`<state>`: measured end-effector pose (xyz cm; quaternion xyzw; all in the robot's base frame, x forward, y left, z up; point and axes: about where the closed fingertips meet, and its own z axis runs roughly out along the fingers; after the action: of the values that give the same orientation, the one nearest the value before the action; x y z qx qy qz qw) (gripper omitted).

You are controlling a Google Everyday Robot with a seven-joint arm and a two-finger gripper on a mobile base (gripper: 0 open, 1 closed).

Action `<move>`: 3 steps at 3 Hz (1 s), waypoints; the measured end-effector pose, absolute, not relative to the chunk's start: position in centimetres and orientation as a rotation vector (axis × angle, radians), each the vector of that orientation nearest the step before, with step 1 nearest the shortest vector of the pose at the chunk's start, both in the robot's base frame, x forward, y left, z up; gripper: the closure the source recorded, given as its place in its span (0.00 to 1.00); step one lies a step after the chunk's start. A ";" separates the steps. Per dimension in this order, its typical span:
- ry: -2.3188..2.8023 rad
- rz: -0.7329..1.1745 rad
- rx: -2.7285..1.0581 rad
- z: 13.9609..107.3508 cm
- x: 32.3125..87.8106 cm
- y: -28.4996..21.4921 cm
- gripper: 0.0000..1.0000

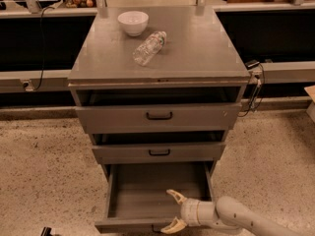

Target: Close bottom drawer

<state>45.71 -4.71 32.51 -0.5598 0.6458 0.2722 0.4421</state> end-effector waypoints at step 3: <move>1.772 0.593 -1.474 24.4 43.5 -11.1 0.86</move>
Offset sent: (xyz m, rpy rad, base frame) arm -0.0179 -0.0664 -0.0952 -0.2347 0.0905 -0.0132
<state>43.54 -11.10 24.35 -0.5750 0.6912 0.2313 0.3716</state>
